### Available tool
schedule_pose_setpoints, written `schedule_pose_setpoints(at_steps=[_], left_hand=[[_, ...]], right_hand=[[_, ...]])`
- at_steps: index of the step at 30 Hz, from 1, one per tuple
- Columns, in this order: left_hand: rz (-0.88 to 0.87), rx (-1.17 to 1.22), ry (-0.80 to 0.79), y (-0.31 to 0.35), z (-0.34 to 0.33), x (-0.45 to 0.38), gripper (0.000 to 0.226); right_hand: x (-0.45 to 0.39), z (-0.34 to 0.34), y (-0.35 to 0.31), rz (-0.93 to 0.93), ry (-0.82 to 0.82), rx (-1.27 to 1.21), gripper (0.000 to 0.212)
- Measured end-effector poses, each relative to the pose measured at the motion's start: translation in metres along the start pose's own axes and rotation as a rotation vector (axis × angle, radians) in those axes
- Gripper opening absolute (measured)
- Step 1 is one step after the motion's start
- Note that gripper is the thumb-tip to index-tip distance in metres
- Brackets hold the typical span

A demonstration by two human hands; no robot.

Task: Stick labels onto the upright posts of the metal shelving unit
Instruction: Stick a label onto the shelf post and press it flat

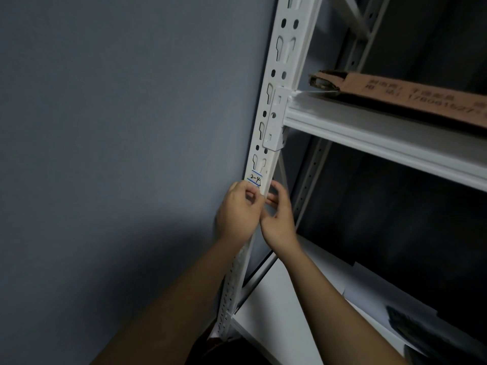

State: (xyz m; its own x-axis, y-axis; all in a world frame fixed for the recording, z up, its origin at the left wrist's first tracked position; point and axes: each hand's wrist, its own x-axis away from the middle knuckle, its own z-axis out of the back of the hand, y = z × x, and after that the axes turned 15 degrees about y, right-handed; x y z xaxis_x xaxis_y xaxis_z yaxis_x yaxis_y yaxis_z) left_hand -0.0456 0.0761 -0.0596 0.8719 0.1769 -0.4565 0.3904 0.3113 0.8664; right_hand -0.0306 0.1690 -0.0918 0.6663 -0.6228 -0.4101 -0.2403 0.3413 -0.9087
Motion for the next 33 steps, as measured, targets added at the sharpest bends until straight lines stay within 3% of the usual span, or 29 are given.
schedule_pose_setpoints(at_steps=[4, 7, 11, 14, 17, 22, 26, 33], left_hand=[[-0.036, 0.022, 0.036, -0.009, 0.005, 0.002, 0.002], [-0.131, 0.071, 0.072, -0.005, 0.008, -0.002, 0.010], [-0.225, 0.094, 0.053, -0.001, 0.010, -0.010, 0.030], [-0.229, 0.071, -0.046, -0.001, 0.006, -0.017, 0.044], [-0.147, 0.136, -0.129, -0.007, -0.002, -0.027, 0.044], [0.053, 0.317, -0.230, -0.003, -0.002, -0.036, 0.016], [0.085, 0.328, -0.260, 0.002, 0.001, -0.043, 0.015], [0.097, 0.315, -0.269, 0.003, 0.004, -0.049, 0.010]], right_hand=[[0.002, 0.004, -0.005, 0.002, -0.019, 0.006, 0.061], [0.009, 0.011, -0.013, 0.031, -0.031, 0.007, 0.059], [0.020, 0.014, -0.019, 0.246, 0.150, 0.209, 0.044], [0.018, 0.010, -0.025, 0.393, 0.244, 0.288, 0.023], [0.015, 0.003, -0.028, 0.511, 0.275, 0.408, 0.017], [0.011, -0.006, -0.032, 0.502, 0.364, 0.484, 0.013], [0.011, -0.011, -0.034, 0.504, 0.442, 0.464, 0.010], [0.014, -0.026, -0.035, 0.315, 0.580, 0.369, 0.009]])
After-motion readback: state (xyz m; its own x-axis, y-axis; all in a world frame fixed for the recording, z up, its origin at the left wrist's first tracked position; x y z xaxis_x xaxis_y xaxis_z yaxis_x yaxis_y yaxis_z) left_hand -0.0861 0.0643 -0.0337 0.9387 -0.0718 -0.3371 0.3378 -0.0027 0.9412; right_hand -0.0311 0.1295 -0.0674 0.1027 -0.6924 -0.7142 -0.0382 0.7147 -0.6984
